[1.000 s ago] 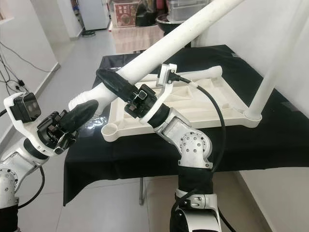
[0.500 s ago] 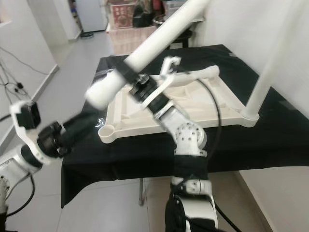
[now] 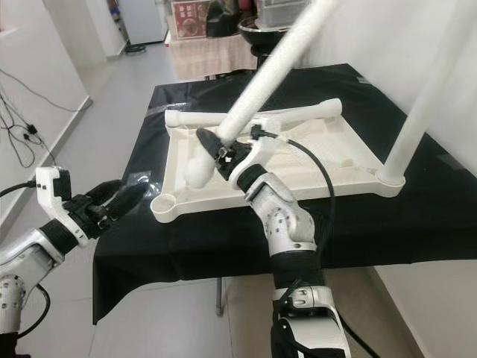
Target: Building children table
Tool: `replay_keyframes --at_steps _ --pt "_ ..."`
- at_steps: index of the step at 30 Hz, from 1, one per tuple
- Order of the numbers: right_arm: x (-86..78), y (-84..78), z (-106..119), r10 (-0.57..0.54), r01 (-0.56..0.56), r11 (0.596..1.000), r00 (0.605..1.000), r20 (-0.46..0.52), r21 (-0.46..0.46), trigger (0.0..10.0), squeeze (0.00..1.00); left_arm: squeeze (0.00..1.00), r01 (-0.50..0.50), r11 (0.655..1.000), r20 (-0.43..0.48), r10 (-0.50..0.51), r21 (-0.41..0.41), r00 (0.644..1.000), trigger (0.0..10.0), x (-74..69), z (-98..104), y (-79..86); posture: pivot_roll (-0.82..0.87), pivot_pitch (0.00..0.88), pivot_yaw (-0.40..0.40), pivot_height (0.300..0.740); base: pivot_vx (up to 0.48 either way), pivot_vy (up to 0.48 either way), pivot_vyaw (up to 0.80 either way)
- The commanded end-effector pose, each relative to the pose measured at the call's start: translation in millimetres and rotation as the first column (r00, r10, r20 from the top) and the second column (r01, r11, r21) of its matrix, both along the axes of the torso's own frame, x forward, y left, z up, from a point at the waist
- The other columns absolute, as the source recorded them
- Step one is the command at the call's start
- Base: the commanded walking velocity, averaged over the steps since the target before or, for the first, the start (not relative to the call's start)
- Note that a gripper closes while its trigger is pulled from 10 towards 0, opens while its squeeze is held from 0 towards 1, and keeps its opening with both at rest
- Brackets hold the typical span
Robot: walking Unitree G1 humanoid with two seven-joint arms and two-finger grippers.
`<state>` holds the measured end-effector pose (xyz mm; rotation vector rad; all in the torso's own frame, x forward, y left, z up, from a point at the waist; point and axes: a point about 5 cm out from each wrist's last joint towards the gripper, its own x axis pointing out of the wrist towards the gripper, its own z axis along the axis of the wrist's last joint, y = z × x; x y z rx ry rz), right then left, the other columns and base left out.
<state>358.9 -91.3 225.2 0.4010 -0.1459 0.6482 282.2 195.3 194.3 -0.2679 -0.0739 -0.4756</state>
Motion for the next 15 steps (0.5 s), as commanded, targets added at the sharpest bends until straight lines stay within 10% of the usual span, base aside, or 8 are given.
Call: replay_keyframes --at_steps 1,7,15 --pt "-1.3 12.1 5 0.036 -0.031 0.997 0.997 0.062 -0.074 10.0 0.0 0.0 -0.103 0.992 0.006 0.103 0.066 0.995 10.0 0.4 -3 7.2 -0.06 0.028 0.092 0.74 0.0 0.0 0.8" --pt "2.5 13.8 0 0.007 0.008 0.987 0.996 0.091 -0.16 10.0 0.0 0.0 -0.237 0.93 0.03 0.239 0.282 0.971 10.0 5.7 -17 2.8 -0.07 0.025 0.09 0.74 0.0 0.0 0.8" --pt "4.4 14.9 -6 -0.025 0.043 0.979 0.995 0.092 -0.198 10.0 0.0 0.0 -0.309 0.916 0.04 0.309 0.256 0.95 10.0 6.7 -18 4.4 -0.06 0.025 0.098 0.74 0.0 0.0 0.8"
